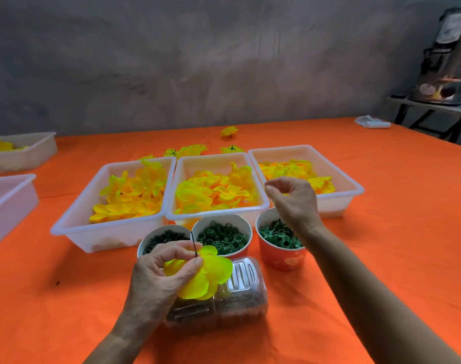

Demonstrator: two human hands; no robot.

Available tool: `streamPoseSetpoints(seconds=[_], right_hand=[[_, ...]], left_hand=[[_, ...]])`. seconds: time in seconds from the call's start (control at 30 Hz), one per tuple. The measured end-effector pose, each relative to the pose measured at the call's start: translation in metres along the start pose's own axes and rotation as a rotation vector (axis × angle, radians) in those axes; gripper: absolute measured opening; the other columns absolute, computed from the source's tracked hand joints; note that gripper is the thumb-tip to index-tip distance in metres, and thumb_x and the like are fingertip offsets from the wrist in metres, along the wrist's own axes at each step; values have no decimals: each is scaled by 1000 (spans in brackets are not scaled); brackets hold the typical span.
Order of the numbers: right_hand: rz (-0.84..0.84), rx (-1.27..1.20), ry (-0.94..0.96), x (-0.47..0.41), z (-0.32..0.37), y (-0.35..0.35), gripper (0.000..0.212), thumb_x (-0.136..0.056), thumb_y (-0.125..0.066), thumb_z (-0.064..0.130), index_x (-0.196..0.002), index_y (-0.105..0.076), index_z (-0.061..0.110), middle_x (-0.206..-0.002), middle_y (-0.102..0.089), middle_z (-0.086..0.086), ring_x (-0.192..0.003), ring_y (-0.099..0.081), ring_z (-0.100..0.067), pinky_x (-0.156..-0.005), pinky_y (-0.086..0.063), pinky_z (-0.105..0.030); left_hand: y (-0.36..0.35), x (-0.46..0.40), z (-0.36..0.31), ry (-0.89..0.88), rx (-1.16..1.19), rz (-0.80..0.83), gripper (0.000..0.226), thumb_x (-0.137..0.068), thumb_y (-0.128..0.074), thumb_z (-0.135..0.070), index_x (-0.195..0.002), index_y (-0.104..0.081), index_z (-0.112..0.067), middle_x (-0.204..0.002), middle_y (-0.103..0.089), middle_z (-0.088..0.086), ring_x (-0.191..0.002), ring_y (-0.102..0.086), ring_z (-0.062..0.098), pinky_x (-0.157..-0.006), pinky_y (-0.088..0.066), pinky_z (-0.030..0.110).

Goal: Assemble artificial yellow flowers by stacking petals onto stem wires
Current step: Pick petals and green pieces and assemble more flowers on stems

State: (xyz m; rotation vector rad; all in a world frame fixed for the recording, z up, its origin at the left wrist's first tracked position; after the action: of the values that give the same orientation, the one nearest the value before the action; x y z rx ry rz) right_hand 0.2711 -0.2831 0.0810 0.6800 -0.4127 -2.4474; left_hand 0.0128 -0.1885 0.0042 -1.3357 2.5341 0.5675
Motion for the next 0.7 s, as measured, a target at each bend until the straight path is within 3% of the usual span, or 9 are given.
streamPoseSetpoints(seconds=[0.1,0.27,0.33,0.43,0.57,0.63,0.7], right_hand=[[6,276,-15,-39,-22,5,27,-88,-60,26,-111,-70,17,-123,-62,-10,-119,-52,-28,-100,-38,-33],[242,579,-114,-88,-62,-24,41,-96,-45,39,-134,-53,26,-146,-37,-14,-139,-24,-29,-109,-18,-36],[300,568,-193,-96,-75,-33,44,-96,-43,43,-138,-47,29,-148,-32,-16,-139,-20,-35,-110,-20,-40],[393,529,-311,-94,-92,-46,48,-98,-39,42,-144,-39,25,-151,-25,-16,-137,-15,-39,-110,-21,-46],[387,419,-362,-92,-103,-53,46,-101,-35,35,-144,-39,18,-153,-22,-16,-141,-8,-34,-111,-16,-47],[313,305,-367,-94,-105,-49,40,-101,-37,27,-134,-51,9,-147,-34,-17,-139,-16,-33,-109,-19,-47],[161,165,-330,-99,-103,-38,33,-96,-45,18,-119,-61,0,-133,-53,-20,-130,-36,-34,-107,-30,-45]], left_hand=[[2,2,-15,3,12,-49,17,-61,-76,-40,-72,-73,-29,-96,-73,-5,-91,-67,10,-78,-54,25],[3,6,-29,18,39,-108,15,-63,-85,-21,-60,-70,-18,-91,-74,0,-92,-67,20,-79,-52,39],[1,6,-29,29,42,-110,9,-60,-78,-23,-58,-70,-20,-90,-74,0,-90,-67,20,-78,-52,37],[2,6,-29,24,30,-113,16,-63,-86,-22,-58,-71,-25,-90,-74,-1,-88,-68,17,-80,-52,37],[3,6,-30,20,39,-122,10,-56,-78,-35,-58,-70,-30,-90,-74,-1,-87,-68,16,-80,-52,36],[2,7,-28,28,48,-116,13,-54,-75,-42,-58,-70,-31,-90,-74,-1,-88,-68,16,-79,-52,33],[2,6,-27,26,51,-110,13,-54,-77,-40,-59,-70,-29,-90,-74,-2,-89,-68,16,-77,-53,28]])
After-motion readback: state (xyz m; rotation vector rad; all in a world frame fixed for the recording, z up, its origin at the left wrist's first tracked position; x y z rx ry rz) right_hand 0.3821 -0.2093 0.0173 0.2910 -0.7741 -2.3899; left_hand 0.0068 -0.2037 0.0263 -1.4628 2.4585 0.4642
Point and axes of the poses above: each hand's wrist, its own x-axis away from the middle knuckle, its own y-axis out of the back of the hand, z = x × y, the point moved 10 cm from there along -x, towards the middle knuckle
